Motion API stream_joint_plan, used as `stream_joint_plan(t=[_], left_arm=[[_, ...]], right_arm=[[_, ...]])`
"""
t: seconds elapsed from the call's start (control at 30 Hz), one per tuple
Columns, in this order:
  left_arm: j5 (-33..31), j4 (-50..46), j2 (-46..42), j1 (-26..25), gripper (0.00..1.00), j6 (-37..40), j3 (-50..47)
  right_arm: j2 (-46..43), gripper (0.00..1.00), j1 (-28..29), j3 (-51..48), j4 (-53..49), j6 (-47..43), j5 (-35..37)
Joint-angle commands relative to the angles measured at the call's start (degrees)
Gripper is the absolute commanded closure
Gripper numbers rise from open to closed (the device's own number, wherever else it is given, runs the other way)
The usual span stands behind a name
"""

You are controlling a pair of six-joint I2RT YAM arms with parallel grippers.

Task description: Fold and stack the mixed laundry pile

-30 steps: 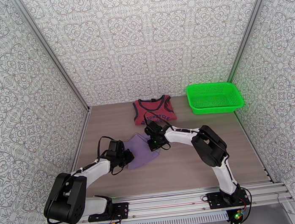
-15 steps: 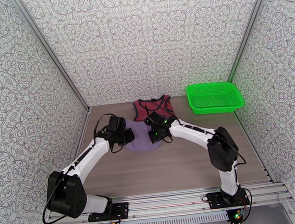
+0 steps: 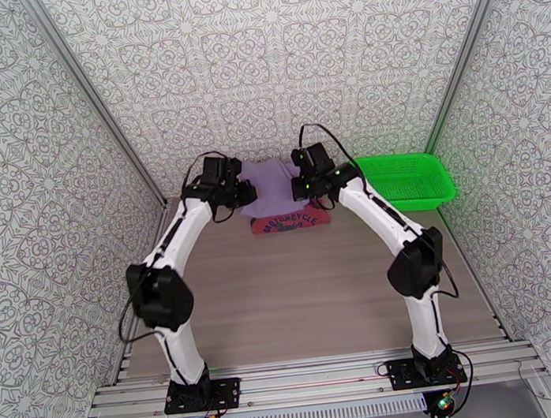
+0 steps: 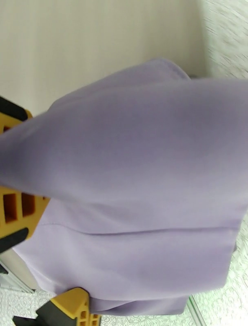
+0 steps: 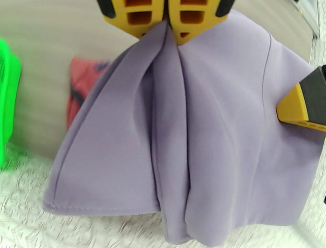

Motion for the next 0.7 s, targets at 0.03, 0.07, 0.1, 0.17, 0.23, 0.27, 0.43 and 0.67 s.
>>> stream_joint_plan(t=[0.03, 0.07, 0.1, 0.17, 0.23, 0.27, 0.43, 0.67], left_arm=[[6.54, 3.45, 11.43, 2.55, 1.00, 3.63, 12.21], [6.79, 3.53, 15.09, 2.66, 1.00, 3.96, 15.10], [7.32, 3.58, 18.31, 2.72, 1.00, 4.47, 18.54], [7.71, 3.86, 24.06, 2.84, 1.00, 4.62, 24.24], [8.46, 3.33, 29.54, 3.17, 1.00, 3.75, 29.39], [8.92, 3.10, 32.39, 3.43, 1.00, 2.77, 31.26], [10.44, 4.90, 40.38, 4.16, 1.00, -0.13, 32.89], [10.76, 4.29, 44.02, 4.82, 0.50, -0.94, 32.99]], right_arm=[[7.89, 1.00, -2.33, 11.48, 0.14, -3.54, 0.13], [9.03, 1.00, -2.65, 12.57, 1.11, -3.51, 0.44], [10.14, 1.00, -2.95, 13.33, 2.59, -3.36, 0.93], [11.83, 1.00, -3.48, 13.86, 5.64, -2.76, 1.15], [13.91, 1.00, -3.97, 13.87, 7.30, -1.76, 1.34], [15.06, 1.00, -4.20, 13.86, 7.68, -1.09, 1.29], [19.27, 1.00, -4.57, 10.27, 9.07, 1.32, 1.49], [21.89, 1.00, -5.67, 3.70, 9.78, 4.63, 4.74]])
